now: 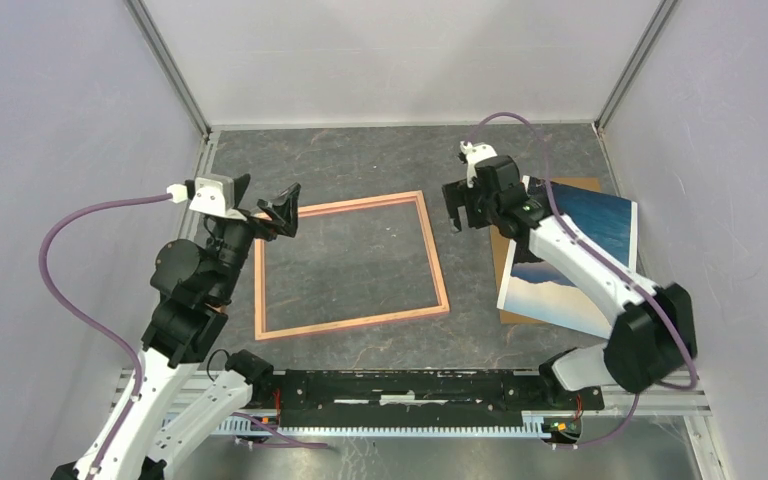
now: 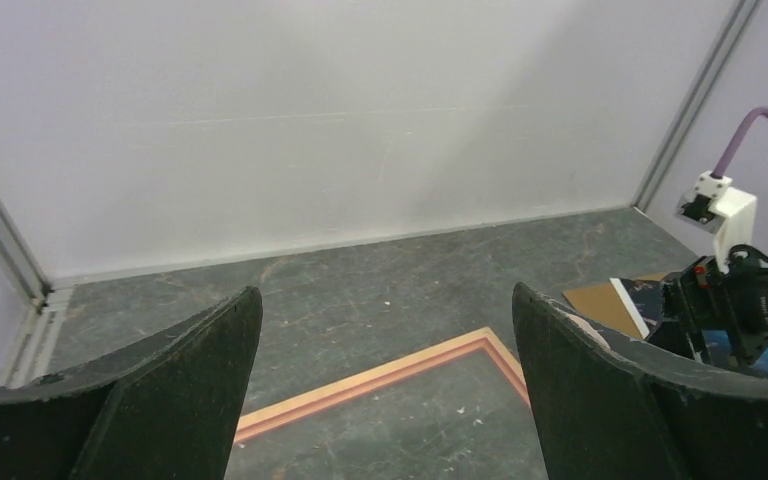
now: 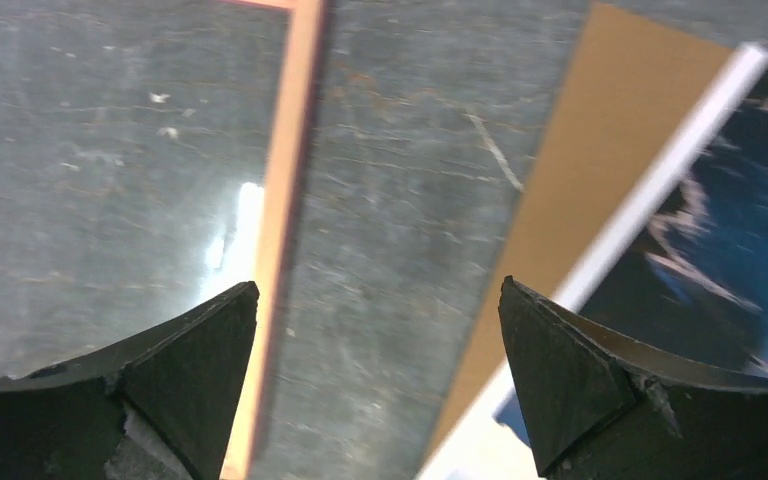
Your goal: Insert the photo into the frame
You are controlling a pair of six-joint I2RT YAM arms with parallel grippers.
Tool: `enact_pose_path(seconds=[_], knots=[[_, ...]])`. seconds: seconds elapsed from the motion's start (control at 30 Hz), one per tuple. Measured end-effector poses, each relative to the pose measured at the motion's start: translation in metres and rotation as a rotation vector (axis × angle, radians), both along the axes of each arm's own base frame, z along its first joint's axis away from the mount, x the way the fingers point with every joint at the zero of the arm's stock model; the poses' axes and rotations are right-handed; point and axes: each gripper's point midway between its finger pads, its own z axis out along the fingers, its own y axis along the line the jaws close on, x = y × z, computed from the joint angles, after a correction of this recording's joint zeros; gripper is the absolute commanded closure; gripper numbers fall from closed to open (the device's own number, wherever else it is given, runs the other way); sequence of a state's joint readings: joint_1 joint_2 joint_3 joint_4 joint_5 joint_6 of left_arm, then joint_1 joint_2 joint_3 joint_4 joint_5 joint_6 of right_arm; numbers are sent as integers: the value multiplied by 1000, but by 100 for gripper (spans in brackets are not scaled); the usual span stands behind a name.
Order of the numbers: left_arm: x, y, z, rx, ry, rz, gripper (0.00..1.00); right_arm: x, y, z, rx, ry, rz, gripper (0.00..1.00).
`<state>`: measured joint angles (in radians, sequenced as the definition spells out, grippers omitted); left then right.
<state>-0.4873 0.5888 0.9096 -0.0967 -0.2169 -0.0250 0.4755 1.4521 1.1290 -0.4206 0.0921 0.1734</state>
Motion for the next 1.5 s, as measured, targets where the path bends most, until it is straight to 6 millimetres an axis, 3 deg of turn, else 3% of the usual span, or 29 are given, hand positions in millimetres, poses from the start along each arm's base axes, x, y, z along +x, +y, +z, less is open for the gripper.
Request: enact_pose_path(seconds=[0.07, 0.13, 0.27, 0.37, 0.43, 0.53, 0.6, 0.67, 0.73, 0.8, 0.9, 1.0, 1.1, 1.2, 1.5], knots=[[2, -7, -4, -11, 21, -28, 0, -8, -17, 11, -54, -39, -17, 2], [5, -15, -10, -21, 48, -61, 0, -18, -28, 10, -80, -50, -27, 2], [10, -33, -21, -34, 112, -133, 0, -51, -58, -34, -137, 36, -61, 2], [12, -45, -28, -64, 158, -180, 0, -64, -89, -61, -185, 111, -154, 2], [13, -53, -33, -84, 188, -211, 0, -68, -110, -69, -178, 129, -228, 2], [12, -81, -45, -108, 264, -317, 1, -75, -149, -74, -130, 124, -371, 2], [14, -106, -55, -125, 340, -408, 8, -78, -171, -74, -95, 116, -455, 2], [15, -136, -75, -172, 462, -518, 10, -78, -188, -75, -52, 110, -521, 2], [12, -166, -95, -224, 577, -617, 5, -80, -200, -80, -4, 112, -571, 2], [0, -209, -129, -244, 719, -722, 4, -87, -214, -88, 44, 120, -637, 2], [-48, -277, -187, -213, 939, -853, 4, -100, -234, -101, 117, 125, -734, 3], [-86, -327, -229, -222, 1084, -923, 4, -109, -248, -111, 200, 120, -808, 5], [-108, -358, -269, -245, 1187, -901, 4, -114, -253, -118, 262, 116, -844, 6], [-114, -374, -303, -255, 1234, -823, 4, -114, -251, -124, 291, 119, -841, 6], [-74, -420, -358, -442, 1195, -624, 20, -106, -248, -121, 333, 90, -805, 7]])
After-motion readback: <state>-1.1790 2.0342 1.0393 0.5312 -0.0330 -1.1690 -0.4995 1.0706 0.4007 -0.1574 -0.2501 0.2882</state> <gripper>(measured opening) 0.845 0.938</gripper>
